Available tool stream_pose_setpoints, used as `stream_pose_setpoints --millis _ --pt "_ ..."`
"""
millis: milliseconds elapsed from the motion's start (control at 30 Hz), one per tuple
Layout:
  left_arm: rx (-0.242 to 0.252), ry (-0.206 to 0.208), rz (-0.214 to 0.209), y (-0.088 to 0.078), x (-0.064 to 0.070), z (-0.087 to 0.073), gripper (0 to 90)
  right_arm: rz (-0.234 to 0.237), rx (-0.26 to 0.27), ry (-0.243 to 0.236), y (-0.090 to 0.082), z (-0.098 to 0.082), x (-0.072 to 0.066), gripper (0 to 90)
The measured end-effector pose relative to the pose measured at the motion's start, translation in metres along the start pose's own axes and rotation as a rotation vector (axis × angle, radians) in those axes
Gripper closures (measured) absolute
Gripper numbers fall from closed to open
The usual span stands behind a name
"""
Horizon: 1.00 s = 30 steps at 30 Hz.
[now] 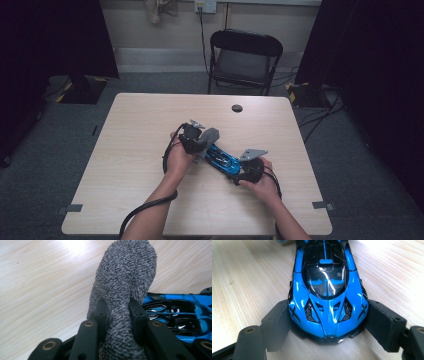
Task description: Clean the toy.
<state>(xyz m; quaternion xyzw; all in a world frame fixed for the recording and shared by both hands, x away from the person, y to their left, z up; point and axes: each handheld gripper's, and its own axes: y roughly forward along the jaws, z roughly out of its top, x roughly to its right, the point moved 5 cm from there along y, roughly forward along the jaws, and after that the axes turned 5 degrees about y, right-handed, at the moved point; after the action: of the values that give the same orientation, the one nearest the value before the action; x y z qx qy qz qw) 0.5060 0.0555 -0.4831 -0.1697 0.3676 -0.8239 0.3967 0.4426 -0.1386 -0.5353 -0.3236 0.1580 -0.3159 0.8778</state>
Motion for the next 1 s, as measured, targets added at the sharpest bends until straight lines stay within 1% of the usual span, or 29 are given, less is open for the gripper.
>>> stream_pose_setpoints --millis 33,100,167,200,267,300,400,467,533,600,700,733,767,800,867,900,967,1000 --pt "-0.005 -0.007 -0.004 -0.001 -0.002 -0.001 72.7 0.000 0.000 0.001 0.000 0.000 0.000 24.1" --pt "0.005 -0.028 -0.014 -0.002 -0.006 -0.003 72.6 0.000 0.000 0.001 0.000 0.000 0.000 24.1" --pt "-0.006 -0.029 0.006 -0.003 -0.010 -0.007 72.5 0.000 0.000 0.001 0.000 0.000 0.000 24.0" --pt "-0.020 -0.036 0.011 -0.002 -0.012 -0.010 72.5 0.000 0.000 0.001 0.000 0.000 0.000 24.1" --pt "-0.030 -0.045 0.017 -0.003 -0.017 -0.017 72.4 0.000 0.000 0.001 0.000 0.000 0.000 24.1" --pt "-0.023 -0.062 0.004 -0.004 -0.021 -0.021 72.4 0.000 0.000 0.001 0.000 0.000 0.000 24.0" --pt "-0.024 -0.055 0.001 -0.009 -0.024 -0.026 72.3 0.000 0.000 0.001 0.000 0.000 0.000 24.0" --pt "-0.013 -0.054 0.003 -0.015 -0.026 -0.030 72.2 0.000 0.000 0.001 0.000 0.000 0.000 24.0" --pt "-0.017 -0.061 -0.007 -0.019 -0.027 -0.034 72.0 -0.002 -0.001 0.002 0.000 0.000 0.000 24.0" --pt "-0.019 -0.062 -0.006 -0.023 -0.028 -0.038 71.8 -0.002 0.000 0.002 0.000 0.000 0.000 24.0" --pt "-0.023 -0.047 -0.012 -0.029 -0.029 -0.046 71.4 -0.002 0.000 0.002 0.000 0.000 0.000 24.0" --pt "-0.015 -0.061 -0.019 -0.030 -0.027 -0.048 71.0 -0.002 0.000 0.002 0.000 0.000 0.000 24.0" --pt "-0.014 -0.062 -0.024 -0.032 -0.026 -0.052 70.7 -0.002 -0.001 0.002 0.000 0.000 0.000 24.0" --pt "-0.019 -0.049 -0.026 -0.033 -0.026 -0.054 70.6 -0.002 0.000 0.002 0.000 0.000 0.000 24.0" --pt "-0.018 -0.049 -0.036 -0.037 -0.024 -0.058 70.6 -0.003 -0.001 0.002 0.000 0.000 0.000 23.9" --pt "-0.019 -0.055 -0.046 -0.038 -0.023 -0.060 70.6 -0.003 0.000 0.002 0.000 0.000 0.000 23.9" --pt "-0.026 -0.043 -0.050 -0.040 -0.022 -0.065 70.6 -0.005 0.000 0.001 0.000 0.000 0.000 23.9" --pt "-0.031 -0.047 -0.054 -0.042 -0.021 -0.067 70.6 -0.004 0.000 0.002 0.000 0.000 0.000 23.9"
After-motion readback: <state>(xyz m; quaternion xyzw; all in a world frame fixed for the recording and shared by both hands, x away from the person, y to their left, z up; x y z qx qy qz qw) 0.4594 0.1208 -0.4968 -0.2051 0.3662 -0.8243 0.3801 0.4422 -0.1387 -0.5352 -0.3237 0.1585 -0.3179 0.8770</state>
